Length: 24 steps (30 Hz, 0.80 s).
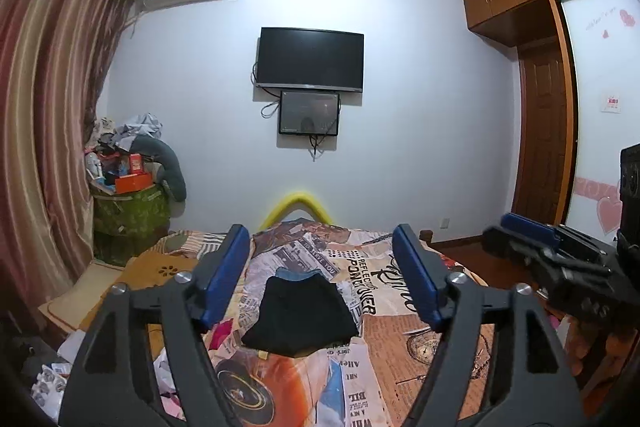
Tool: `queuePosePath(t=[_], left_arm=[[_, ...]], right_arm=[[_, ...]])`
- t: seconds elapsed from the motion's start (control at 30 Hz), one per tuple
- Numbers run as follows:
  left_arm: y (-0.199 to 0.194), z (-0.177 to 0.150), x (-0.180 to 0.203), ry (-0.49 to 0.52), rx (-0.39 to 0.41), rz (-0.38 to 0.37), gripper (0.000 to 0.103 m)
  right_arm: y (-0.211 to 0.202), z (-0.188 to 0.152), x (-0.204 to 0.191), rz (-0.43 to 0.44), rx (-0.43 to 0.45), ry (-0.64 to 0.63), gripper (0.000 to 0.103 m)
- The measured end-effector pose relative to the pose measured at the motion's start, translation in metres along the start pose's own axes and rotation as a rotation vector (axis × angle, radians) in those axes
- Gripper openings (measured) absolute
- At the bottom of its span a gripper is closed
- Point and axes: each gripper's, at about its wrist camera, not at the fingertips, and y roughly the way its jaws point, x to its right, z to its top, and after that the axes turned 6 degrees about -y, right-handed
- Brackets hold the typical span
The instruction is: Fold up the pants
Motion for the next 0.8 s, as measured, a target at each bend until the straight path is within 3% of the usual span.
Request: queuePosePath(t=[0.03, 0.2, 0.27, 0.37, 0.43, 0.8], left_arm=[[-0.004, -0.003, 0.000, -0.002, -0.005, -0.001, 0.081], [-0.013, -0.012, -0.002, -0.033, -0.007, 0.012, 0.094], [-0.014, -0.015, -0.003, -0.033, -0.011, 0.017, 0.098], [-0.016, -0.019, -0.002, -0.020, -0.007, 0.038, 0.102], [-0.016, -0.020, 0.001, -0.012, -0.009, 0.038, 0.102], [-0.017, -0.028, 0.002, -0.010, -0.017, 0.035, 0.102]], right_arm=[[-0.003, -0.002, -0.001, -0.009, 0.002, 0.005, 0.067], [-0.007, -0.008, -0.003, -0.055, -0.041, 0.013, 0.072], [-0.006, -0.010, -0.001, -0.064, -0.047, 0.024, 0.083], [-0.012, -0.012, 0.001, -0.084, -0.040, 0.029, 0.087], [-0.012, -0.013, 0.002, -0.099, -0.044, 0.031, 0.098], [-0.021, -0.023, -0.001, -0.120, -0.046, 0.041, 0.098]])
